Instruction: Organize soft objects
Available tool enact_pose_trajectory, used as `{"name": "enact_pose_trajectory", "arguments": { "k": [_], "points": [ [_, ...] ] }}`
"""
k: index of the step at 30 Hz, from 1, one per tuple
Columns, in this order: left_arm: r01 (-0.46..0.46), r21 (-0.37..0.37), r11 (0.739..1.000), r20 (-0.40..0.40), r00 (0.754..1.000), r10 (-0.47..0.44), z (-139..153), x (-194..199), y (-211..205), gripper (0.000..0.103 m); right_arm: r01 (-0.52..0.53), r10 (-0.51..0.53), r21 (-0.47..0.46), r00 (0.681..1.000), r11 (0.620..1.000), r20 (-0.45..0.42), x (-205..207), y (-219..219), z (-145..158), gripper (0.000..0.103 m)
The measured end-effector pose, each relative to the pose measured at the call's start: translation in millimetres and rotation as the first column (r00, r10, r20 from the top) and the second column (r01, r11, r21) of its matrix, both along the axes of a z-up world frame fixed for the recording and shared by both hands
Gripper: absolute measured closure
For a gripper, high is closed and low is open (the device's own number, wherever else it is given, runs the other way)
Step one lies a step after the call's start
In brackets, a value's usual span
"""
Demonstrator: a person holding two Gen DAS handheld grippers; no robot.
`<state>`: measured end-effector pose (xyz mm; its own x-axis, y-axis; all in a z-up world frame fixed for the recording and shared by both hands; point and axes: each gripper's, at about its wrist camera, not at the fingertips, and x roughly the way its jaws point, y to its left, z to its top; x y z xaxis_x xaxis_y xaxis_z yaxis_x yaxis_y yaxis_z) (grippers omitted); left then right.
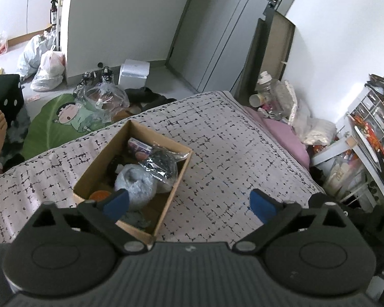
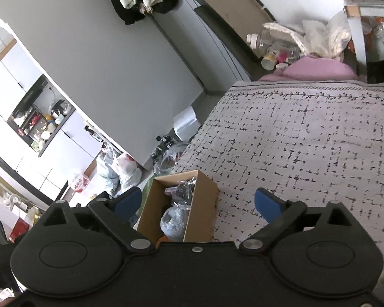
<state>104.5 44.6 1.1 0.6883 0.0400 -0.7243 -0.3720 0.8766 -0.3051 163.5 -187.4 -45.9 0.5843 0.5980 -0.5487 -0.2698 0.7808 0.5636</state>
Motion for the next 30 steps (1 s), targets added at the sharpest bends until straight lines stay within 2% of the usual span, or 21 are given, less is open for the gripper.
{"name": "enact_pose_trajectory", "arguments": {
  "k": [8,18,30],
  "points": [
    [0.027,0.020,0.999,0.011,1.000,-0.028,11.1,-27.1,-17.2,0.001,0.007,-0.006,-0.021,0.999,1.000,0.042,-25.3,-21.6,15.5,0.000],
    [0.059,0.043,0.997,0.041,0.997,-0.061,28.0,-62.1,-30.7,0.000,0.016,-0.011,-0.060,0.997,0.998,0.076,-59.8,-41.9,31.4,0.000],
    [0.119,0.106,0.987,0.060,0.990,-0.126,41.0,-102.8,-44.8,0.000,0.037,-0.023,-0.135,0.995,0.990,0.102,-102.5,-55.6,41.3,0.000]
  ]
}}
